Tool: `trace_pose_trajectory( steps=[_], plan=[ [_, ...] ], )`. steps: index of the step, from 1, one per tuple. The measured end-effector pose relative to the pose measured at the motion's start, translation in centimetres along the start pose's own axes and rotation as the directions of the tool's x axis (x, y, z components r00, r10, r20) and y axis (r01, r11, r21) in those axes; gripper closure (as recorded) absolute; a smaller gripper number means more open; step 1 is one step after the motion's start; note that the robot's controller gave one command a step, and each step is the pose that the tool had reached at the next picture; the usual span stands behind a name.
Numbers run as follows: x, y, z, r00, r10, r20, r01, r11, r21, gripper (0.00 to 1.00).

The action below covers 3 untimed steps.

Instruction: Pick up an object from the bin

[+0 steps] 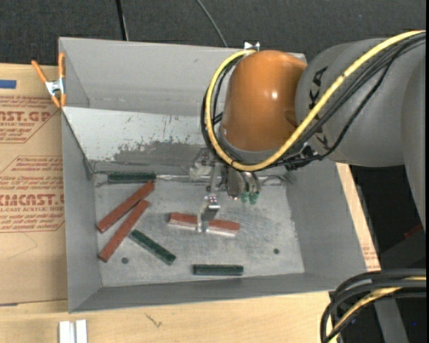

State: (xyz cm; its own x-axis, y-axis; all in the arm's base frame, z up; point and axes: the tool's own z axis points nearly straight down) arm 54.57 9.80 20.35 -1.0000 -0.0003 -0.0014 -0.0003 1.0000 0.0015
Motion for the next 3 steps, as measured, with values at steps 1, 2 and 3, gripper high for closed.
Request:
trace_pose_trajectory(
  steps=[1,2,3],
  plan=[
    [0.0,0.0,0.0,1.0,0.0,0.0,0.0,1.0,0.0,0.0],
    [-0.1,0.0,0.1,1.0,0.003,0.002,-0.003,1.0,0.0,0.0],
    [0.4,2.3,1.5,0.999,0.054,-0.002,-0.054,0.999,0.003,0.0]
  ],
)
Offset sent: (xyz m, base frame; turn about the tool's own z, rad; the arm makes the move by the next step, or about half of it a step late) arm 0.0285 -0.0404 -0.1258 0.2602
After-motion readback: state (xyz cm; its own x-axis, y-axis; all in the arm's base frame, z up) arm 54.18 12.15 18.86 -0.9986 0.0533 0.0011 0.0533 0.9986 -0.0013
